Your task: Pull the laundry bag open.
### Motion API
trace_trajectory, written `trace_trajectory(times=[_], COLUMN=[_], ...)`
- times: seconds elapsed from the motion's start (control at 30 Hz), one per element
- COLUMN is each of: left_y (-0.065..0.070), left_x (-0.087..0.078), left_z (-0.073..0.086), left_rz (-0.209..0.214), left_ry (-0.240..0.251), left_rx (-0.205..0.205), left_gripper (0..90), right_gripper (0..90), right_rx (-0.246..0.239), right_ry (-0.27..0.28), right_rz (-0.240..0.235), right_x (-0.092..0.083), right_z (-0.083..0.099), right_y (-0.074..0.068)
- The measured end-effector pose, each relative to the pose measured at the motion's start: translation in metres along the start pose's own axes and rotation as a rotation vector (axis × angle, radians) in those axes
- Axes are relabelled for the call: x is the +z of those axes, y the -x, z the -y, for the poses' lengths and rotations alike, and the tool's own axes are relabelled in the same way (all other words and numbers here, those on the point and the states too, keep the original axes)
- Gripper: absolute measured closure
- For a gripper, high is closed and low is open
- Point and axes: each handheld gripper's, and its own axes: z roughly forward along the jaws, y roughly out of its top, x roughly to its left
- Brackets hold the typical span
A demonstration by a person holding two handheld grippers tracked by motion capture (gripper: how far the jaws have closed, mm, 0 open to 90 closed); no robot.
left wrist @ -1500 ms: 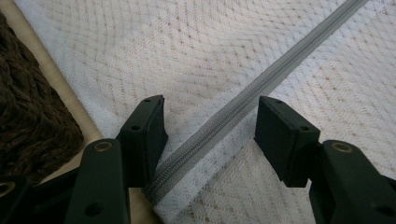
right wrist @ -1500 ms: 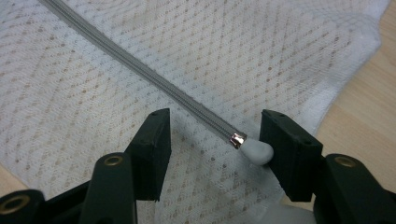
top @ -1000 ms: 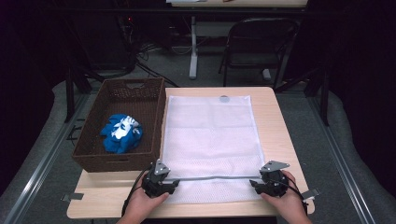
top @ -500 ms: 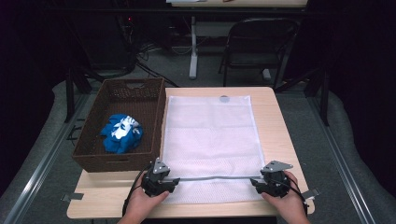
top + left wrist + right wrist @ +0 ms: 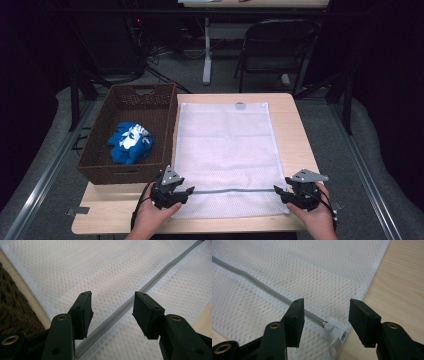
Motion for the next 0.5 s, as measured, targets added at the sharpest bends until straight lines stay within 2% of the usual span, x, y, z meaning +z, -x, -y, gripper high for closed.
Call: trace_trajectory(times=[0.03,0.13,0.2,0.33,0.4,0.5], left_y=[0.002,0.007,0.01,0.016,0.019,0.022], left_x=[0.0,0.001,0.002,0.006,0.007,0.009], left_z=[-0.002,-0.007,-0.011,-0.018,-0.021,-0.026], left_rz=[0.013,0.011,0.022,0.034,0.034,0.052], left_ry=[0.005,0.014,0.024,0.021,0.021,0.023], left_rx=[-0.001,0.021,0.017,0.023,0.039,0.026], left_gripper=[49.4,48.9,48.8,48.7,48.8,48.8], right_gripper=[46.0,46.0,46.2,47.3,49.0,50.7], right_rx=[0.005,0.036,0.049,0.104,0.125,0.137], right_ry=[0.003,0.017,0.028,0.039,0.045,0.037], right_rz=[-0.001,0.004,0.005,-0.008,-0.005,0.003], right_x=[-0.001,-0.005,-0.007,-0.011,-0.013,-0.013], right_z=[-0.001,-0.004,-0.006,-0.009,-0.009,-0.006], right_y=[0.001,0.003,0.005,0.009,0.012,0.016])
